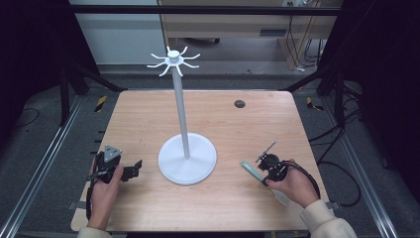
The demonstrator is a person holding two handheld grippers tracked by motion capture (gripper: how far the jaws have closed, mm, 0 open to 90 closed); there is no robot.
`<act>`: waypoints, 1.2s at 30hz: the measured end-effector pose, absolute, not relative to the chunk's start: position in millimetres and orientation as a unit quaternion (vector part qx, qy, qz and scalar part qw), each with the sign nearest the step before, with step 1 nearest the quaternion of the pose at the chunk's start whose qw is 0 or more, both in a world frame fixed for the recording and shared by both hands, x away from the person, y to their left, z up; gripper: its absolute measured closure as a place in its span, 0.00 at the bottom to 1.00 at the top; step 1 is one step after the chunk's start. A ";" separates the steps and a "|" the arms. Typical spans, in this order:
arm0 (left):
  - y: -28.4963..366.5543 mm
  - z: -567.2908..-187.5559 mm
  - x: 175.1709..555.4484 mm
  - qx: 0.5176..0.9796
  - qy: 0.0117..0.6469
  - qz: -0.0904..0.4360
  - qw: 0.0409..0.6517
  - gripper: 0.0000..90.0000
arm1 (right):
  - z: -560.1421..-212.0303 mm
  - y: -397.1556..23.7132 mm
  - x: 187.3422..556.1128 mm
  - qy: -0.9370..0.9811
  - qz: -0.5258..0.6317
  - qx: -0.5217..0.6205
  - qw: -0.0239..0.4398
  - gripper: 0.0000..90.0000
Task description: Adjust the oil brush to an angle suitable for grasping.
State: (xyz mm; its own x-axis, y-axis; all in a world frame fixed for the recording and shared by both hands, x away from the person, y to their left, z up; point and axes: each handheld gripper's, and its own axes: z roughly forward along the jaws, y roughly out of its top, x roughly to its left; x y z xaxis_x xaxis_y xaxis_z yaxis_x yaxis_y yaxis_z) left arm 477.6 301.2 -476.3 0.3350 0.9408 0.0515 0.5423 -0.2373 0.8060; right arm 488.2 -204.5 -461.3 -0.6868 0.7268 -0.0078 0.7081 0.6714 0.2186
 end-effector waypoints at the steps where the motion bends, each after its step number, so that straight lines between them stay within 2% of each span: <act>1: 301.0 -476.6 477.7 0.735 0.505 0.279 0.356 0.03 | -457.8 -204.6 487.8 0.910 0.106 0.398 0.048 0.91; 20: 301.3 -476.5 477.4 0.733 0.506 0.277 0.361 0.03 | -385.2 -197.5 509.5 0.870 0.264 0.401 0.115 0.91; 31: 304.7 -476.0 477.4 0.726 0.511 0.277 0.367 0.03 | -367.0 -171.9 533.6 0.827 0.369 0.404 0.130 0.91; 36: 305.9 -476.1 476.6 0.723 0.513 0.274 0.372 0.03 | -368.3 -162.5 535.3 0.824 0.379 0.395 0.146 0.91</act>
